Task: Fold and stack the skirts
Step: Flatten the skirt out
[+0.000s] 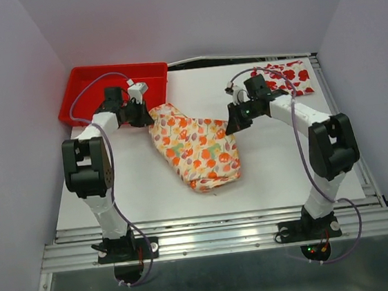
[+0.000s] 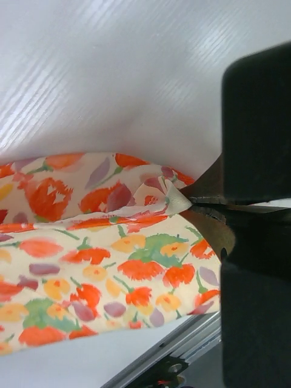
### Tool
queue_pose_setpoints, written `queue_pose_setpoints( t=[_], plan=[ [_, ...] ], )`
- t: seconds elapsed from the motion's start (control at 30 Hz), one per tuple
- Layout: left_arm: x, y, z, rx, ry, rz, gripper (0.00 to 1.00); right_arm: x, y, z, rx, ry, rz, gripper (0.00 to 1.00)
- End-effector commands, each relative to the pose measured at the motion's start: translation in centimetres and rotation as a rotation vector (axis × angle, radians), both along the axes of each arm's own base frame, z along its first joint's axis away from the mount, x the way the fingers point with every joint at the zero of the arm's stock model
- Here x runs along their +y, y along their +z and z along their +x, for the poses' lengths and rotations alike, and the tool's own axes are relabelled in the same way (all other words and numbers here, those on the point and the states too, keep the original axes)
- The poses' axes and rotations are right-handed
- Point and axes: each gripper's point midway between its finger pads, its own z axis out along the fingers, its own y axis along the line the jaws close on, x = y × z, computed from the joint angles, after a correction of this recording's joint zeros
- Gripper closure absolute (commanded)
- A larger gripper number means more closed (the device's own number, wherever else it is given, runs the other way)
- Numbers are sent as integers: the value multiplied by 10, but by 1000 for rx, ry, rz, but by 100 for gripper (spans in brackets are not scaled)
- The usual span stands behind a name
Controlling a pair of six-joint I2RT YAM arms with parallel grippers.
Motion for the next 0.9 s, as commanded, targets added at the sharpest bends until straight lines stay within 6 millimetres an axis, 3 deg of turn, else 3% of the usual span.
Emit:
queue_pose_setpoints(
  t=[0.0, 0.03, 0.07, 0.17, 0.2, 0.23, 0.27, 0.33, 0.43, 0.53, 0.6, 0.67, 0.73, 0.83, 0.87],
  plan=[
    [-8, 78, -20, -203, -65, -57, 100, -14, 65, 0, -241, 40, -21, 99],
    [-7, 85, -29, -208, -68, -52, 100, -17, 75, -1, -282, 44, -30, 99],
    [-6, 109, -39, -265, -67, -43, 100, -20, 96, -7, -344, 48, -23, 99],
    [-3, 132, -66, -317, -65, -31, 100, -28, 125, -24, -447, 79, -24, 99],
    [-1, 154, -84, -382, -55, -27, 100, -31, 142, -35, -500, 89, -17, 99],
    [1, 166, -92, -417, -40, -29, 100, -35, 146, -44, -507, 106, -27, 99],
    [2, 194, -108, -505, -31, -27, 100, -38, 148, -50, -519, 110, -31, 99],
    [9, 215, -130, -598, 4, -8, 100, -44, 156, -66, -561, 125, -37, 99],
    [15, 229, -151, -663, 21, 21, 100, -53, 173, -80, -634, 106, -46, 99],
    [18, 258, -174, -754, 31, 34, 100, -63, 201, -85, -720, 57, -58, 99],
    [21, 277, -191, -816, 40, 45, 100, -72, 231, -95, -817, 6, -52, 99],
    [23, 288, -206, -861, 46, 53, 100, -81, 251, -110, -899, -42, -39, 99],
    [24, 292, -212, -883, 42, 64, 100, -90, 256, -113, -932, -86, -55, 99],
    [23, 280, -212, -857, 22, 74, 100, -104, 259, -113, -969, -152, -97, 99],
    [21, 270, -207, -833, 10, 72, 100, -105, 251, -110, -969, -147, -117, 99]
  ],
)
